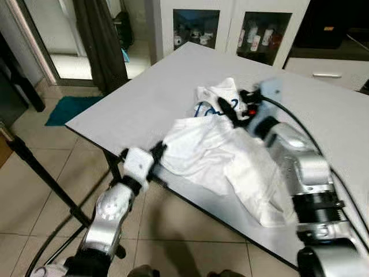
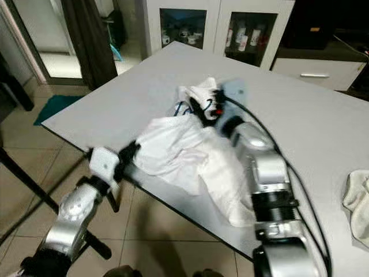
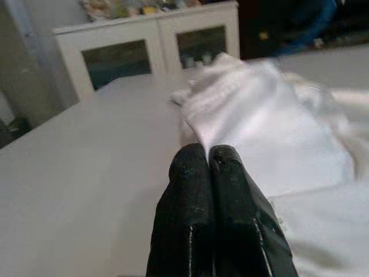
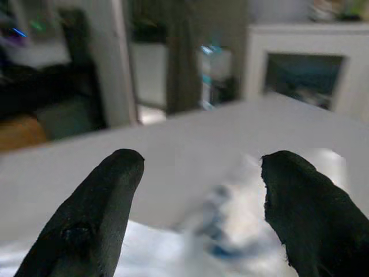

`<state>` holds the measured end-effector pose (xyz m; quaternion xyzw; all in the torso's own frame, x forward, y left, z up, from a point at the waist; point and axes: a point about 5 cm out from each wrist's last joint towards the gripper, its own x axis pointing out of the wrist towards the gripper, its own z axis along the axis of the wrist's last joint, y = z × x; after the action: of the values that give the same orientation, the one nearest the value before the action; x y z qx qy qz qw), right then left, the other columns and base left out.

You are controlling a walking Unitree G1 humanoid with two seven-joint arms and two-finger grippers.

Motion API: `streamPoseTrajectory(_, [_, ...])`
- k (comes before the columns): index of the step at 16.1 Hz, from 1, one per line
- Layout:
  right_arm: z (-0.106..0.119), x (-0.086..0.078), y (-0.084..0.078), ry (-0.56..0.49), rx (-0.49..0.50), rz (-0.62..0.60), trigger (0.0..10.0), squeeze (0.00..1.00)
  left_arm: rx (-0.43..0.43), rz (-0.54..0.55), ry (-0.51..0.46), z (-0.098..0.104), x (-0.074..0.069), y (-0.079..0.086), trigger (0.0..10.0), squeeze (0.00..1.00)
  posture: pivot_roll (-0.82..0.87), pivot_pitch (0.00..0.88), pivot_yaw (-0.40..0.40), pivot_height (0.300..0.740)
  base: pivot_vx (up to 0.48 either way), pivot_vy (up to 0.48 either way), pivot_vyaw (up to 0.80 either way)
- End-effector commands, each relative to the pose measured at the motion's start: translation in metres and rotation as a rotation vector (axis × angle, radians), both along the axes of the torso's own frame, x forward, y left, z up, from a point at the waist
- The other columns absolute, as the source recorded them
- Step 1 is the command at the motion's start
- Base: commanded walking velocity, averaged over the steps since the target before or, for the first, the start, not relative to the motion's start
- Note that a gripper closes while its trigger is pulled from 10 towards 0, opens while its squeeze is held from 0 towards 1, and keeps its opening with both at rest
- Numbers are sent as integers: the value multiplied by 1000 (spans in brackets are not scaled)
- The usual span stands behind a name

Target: Hang hanger

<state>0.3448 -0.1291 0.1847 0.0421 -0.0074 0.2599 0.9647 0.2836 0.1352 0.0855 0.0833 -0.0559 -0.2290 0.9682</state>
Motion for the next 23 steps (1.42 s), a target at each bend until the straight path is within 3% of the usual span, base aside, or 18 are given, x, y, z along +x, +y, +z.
streamPoseTrajectory(1, [0,-2,-1,-11,29,8,10000,0,-30,12,-10,7,3,0,10000,0,8,7,-17,740,0,0,0])
streamPoseTrajectory(3, [-5,-2,0,-24,11,-19,10000,0,-59,18,-21,12,6,-3,10000,0,7,7,-19,740,0,0,0])
streamPoseTrajectory(6, [-9,0,-4,-19,-2,-46,10000,0,-21,11,-27,13,6,-4,10000,0,7,7,-19,740,0,0,533])
streamPoseTrajectory(9, [0,5,-13,-90,-128,-35,10000,0,22,42,-11,7,4,6,10000,0,2,9,-20,740,0,0,0])
streamPoseTrajectory(12, [9,4,-10,-114,-75,32,10000,0,2,66,-8,8,4,7,10000,0,5,7,-24,740,0,0,0])
streamPoseTrajectory(13, [5,6,-9,-106,-115,16,10000,0,-1,67,-12,9,4,6,10000,0,7,5,-25,740,0,0,800])
streamPoseTrajectory(17, [-7,10,-3,-45,-102,-6,10000,0,-6,68,-21,11,6,2,10000,0,8,2,-26,740,0,0,681])
streamPoseTrajectory(23, [-9,14,-15,-41,-168,-55,10000,0,-4,69,-28,13,7,2,10000,0,4,3,-24,740,0,0,267])
